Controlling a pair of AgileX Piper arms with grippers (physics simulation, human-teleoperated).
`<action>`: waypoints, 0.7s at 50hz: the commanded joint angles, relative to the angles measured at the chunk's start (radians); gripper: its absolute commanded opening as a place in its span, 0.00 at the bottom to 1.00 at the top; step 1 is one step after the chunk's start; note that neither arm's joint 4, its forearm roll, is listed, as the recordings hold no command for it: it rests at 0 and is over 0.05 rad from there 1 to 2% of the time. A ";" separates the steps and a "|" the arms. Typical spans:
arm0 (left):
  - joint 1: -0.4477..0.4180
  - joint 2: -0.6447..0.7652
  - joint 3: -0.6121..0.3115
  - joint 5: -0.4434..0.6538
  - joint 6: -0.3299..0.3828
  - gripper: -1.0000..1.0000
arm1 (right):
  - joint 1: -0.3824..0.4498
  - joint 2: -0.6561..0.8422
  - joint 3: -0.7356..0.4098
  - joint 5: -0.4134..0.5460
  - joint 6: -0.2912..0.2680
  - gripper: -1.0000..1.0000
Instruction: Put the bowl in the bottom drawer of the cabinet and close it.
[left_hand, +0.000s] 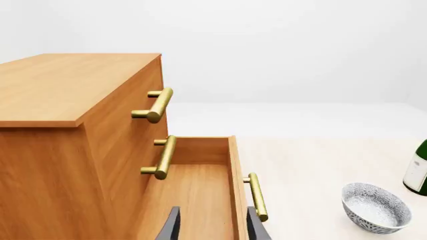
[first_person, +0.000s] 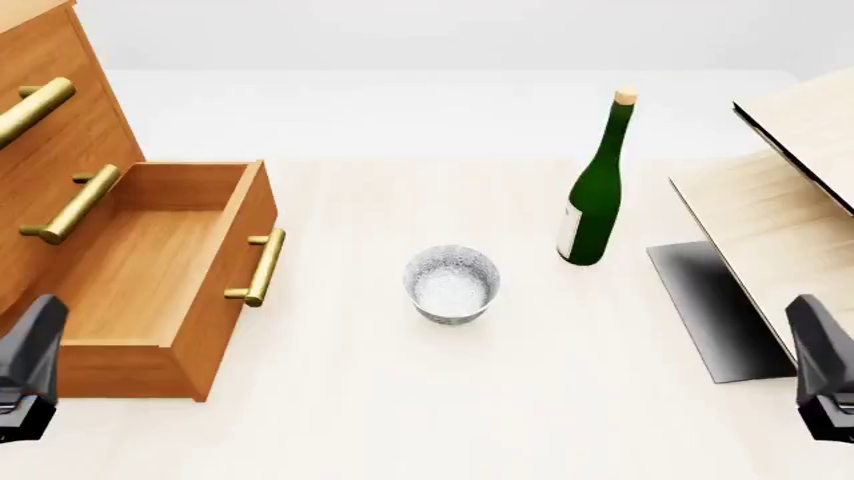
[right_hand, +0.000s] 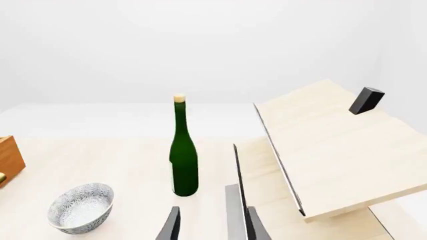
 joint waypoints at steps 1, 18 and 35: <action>-0.007 0.007 -0.007 0.003 0.004 1.00 | 0.000 0.005 -0.003 -0.001 0.000 1.00; -0.033 0.013 -0.050 0.040 0.017 1.00 | 0.001 0.004 -0.003 -0.001 0.000 1.00; -0.074 0.125 -0.139 0.074 -0.010 1.00 | 0.002 0.004 -0.003 -0.001 0.000 1.00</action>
